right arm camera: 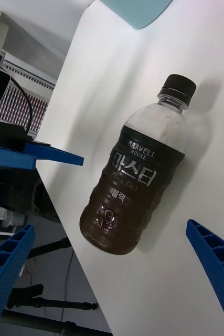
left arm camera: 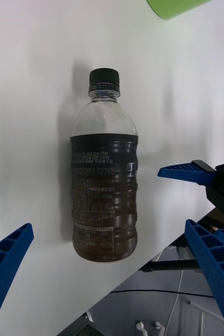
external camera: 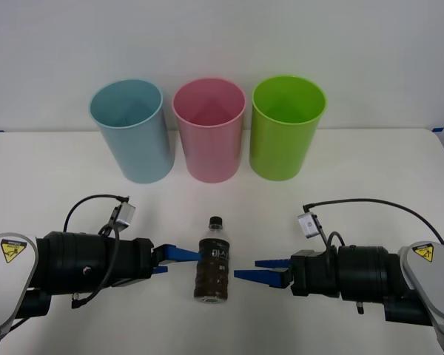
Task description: Put cans in the blue bin and PET bottles in the pink bin and trash in the green bin.
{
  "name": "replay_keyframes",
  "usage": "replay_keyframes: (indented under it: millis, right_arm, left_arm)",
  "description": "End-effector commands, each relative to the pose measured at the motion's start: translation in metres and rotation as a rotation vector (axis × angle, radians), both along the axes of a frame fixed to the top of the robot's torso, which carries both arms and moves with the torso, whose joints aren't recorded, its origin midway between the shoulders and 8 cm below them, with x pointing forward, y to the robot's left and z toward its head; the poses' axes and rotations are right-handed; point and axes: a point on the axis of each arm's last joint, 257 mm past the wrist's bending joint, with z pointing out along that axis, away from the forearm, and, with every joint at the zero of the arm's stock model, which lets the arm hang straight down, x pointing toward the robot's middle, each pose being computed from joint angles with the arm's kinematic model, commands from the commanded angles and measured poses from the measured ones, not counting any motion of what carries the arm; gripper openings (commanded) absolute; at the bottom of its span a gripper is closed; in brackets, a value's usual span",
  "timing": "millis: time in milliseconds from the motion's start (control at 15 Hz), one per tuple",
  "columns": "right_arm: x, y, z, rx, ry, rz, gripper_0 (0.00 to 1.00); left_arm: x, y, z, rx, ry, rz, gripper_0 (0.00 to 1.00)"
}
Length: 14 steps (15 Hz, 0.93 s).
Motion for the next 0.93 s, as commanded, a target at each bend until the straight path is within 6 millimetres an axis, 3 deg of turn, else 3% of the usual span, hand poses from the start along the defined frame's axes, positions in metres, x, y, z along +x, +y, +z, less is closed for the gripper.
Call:
replay_keyframes:
  millis: [67, 933]
  right_arm:
    - [0.0000, 0.0000, 0.0000, 0.000, 0.000, 0.000, 1.00]
    - [0.0000, 0.0000, 0.0000, 0.000, 0.000, 0.000, 1.00]
  left_arm:
    - [0.0000, 0.0000, 0.0000, 0.000, 0.000, 0.000, 1.00]
    - [0.0000, 0.0000, 0.0000, 0.000, 0.000, 0.000, 1.00]
